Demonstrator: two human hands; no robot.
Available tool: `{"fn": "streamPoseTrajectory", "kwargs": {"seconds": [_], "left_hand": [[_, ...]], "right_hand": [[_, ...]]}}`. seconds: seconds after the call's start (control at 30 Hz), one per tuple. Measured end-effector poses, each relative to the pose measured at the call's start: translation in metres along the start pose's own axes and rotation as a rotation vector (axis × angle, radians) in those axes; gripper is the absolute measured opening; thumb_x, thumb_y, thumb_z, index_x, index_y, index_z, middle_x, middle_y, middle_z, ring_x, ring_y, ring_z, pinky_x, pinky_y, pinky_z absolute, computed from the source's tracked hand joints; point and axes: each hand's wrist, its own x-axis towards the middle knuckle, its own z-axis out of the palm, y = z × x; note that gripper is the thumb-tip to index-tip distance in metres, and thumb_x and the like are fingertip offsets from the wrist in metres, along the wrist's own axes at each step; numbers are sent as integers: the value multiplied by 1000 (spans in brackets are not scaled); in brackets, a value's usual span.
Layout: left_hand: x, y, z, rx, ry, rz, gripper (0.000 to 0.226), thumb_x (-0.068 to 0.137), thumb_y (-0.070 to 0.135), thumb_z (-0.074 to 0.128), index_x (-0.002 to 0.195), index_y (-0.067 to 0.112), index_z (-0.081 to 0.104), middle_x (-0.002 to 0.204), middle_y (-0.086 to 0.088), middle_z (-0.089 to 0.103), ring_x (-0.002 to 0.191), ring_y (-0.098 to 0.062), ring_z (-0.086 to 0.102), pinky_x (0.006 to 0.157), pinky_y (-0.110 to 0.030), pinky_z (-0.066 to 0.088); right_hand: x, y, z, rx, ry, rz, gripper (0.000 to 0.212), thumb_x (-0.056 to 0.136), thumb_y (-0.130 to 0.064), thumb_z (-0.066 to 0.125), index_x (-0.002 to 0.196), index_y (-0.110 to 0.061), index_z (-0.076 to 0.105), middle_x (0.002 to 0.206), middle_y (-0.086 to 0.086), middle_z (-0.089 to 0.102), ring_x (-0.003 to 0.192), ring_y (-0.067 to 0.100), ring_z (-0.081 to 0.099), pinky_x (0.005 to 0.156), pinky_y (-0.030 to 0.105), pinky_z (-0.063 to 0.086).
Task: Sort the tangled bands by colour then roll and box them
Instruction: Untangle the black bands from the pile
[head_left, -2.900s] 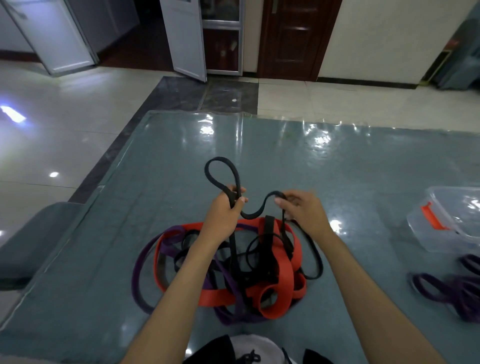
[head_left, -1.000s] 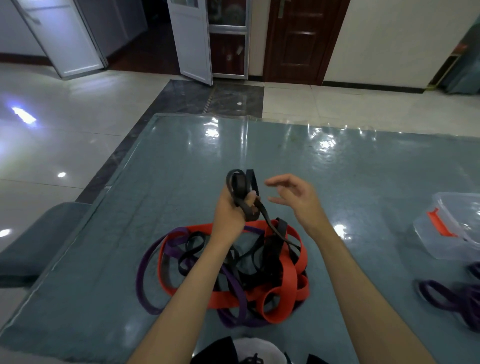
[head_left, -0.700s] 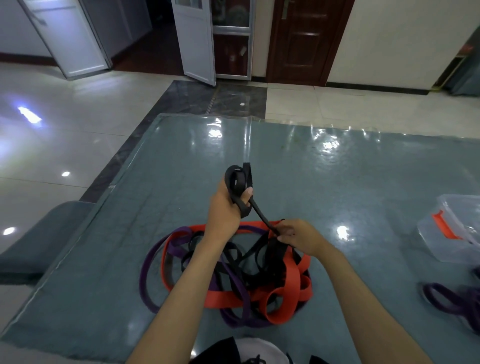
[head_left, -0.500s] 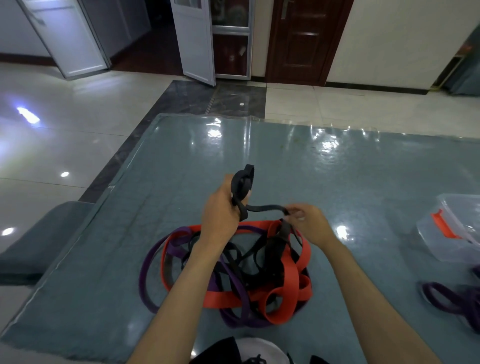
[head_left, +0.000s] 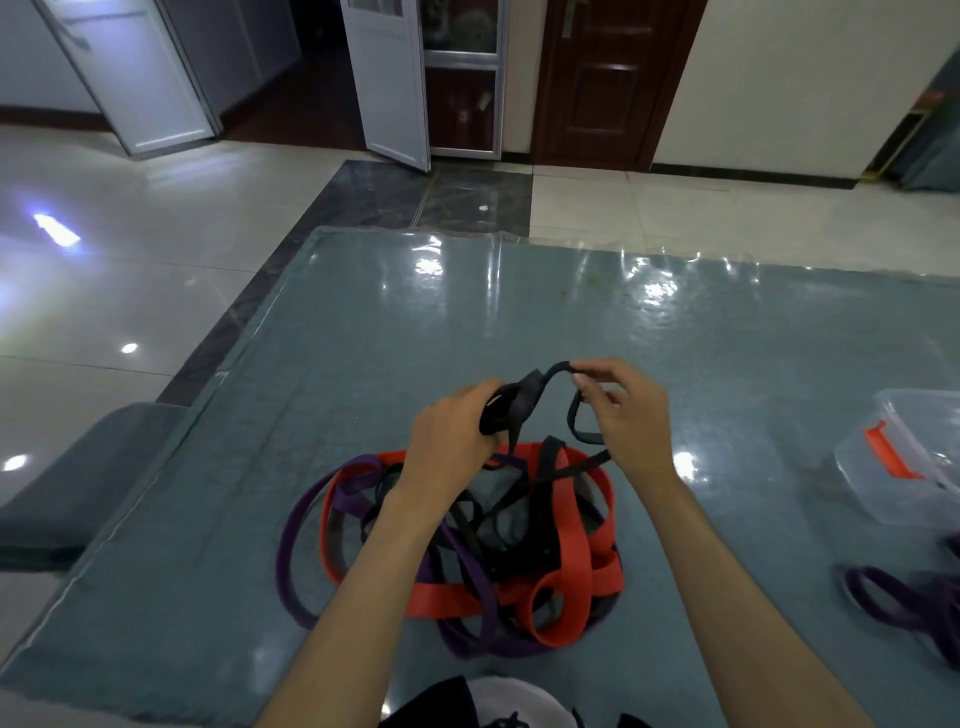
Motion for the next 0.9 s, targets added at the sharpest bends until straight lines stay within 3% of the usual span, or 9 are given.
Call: {"fn": "streamPoseTrajectory", "kwargs": {"seconds": [0.07, 0.17, 0.33, 0.47, 0.53, 0.6, 0.7, 0.8, 0.9], "left_hand": [[2, -1, 0, -53, 27, -23, 35, 89, 19, 81, 121, 24, 69, 106, 4, 74, 91, -17, 69, 71, -26, 49], [2, 1, 3, -9, 39, -22, 31, 89, 22, 80, 118, 25, 70, 104, 5, 73, 90, -18, 68, 69, -28, 49], [1, 11, 11, 76, 72, -65, 24, 92, 24, 76, 115, 24, 69, 101, 6, 72, 90, -18, 68, 67, -28, 48], [1, 18, 12, 108, 114, -96, 18, 93, 22, 74, 111, 19, 69, 96, 1, 71, 84, -23, 68, 60, -32, 44], [0, 20, 10, 125, 124, -99, 19, 94, 27, 73, 112, 21, 69, 97, 2, 70, 84, -21, 67, 60, -32, 42], [0, 21, 11, 101, 110, -104, 24, 95, 28, 70, 118, 22, 68, 101, 1, 70, 87, -22, 67, 64, -35, 50], [2, 24, 11, -61, 63, -149, 25, 93, 27, 69, 118, 22, 69, 100, 3, 72, 88, -20, 68, 71, -36, 55], [7, 20, 8, -276, -38, -216, 29, 87, 28, 74, 116, 26, 68, 95, 11, 72, 84, -11, 67, 67, -23, 49], [10, 13, 2, -516, -148, -229, 46, 75, 34, 80, 119, 33, 68, 105, 13, 75, 97, -7, 71, 82, -25, 56]], "right_hand": [[4, -5, -2, 18, -19, 27, 12, 99, -19, 73, 105, -30, 75, 100, -17, 77, 96, 8, 75, 81, 28, 63], [5, -4, -5, 59, -78, 141, 12, 95, -13, 77, 104, -21, 76, 98, -11, 79, 92, 8, 75, 87, 35, 63], [1, -22, 0, 320, -142, 181, 17, 94, -13, 79, 111, -16, 74, 104, 3, 80, 99, 23, 77, 81, 35, 66], [0, -33, 10, 472, -235, 269, 15, 98, -20, 74, 112, -12, 74, 107, 7, 79, 105, 22, 77, 86, 36, 65], [-2, -36, 13, 419, -301, 291, 24, 90, -26, 84, 112, -19, 75, 109, 2, 79, 105, 18, 76, 86, 38, 66], [-5, -37, 16, 227, -349, 233, 35, 82, -25, 91, 112, -27, 75, 113, -6, 77, 106, 14, 74, 90, 38, 64], [-3, -39, 18, 174, -311, 167, 39, 80, -18, 92, 114, -25, 75, 122, -2, 72, 107, 12, 72, 98, 34, 59], [0, -40, 12, 163, -349, 126, 47, 84, -20, 89, 128, -26, 72, 131, -1, 63, 112, 7, 68, 100, 25, 56], [2, -39, 10, 261, -446, 180, 44, 94, -15, 79, 136, -21, 69, 133, 1, 68, 118, 16, 70, 100, 27, 57]]}}
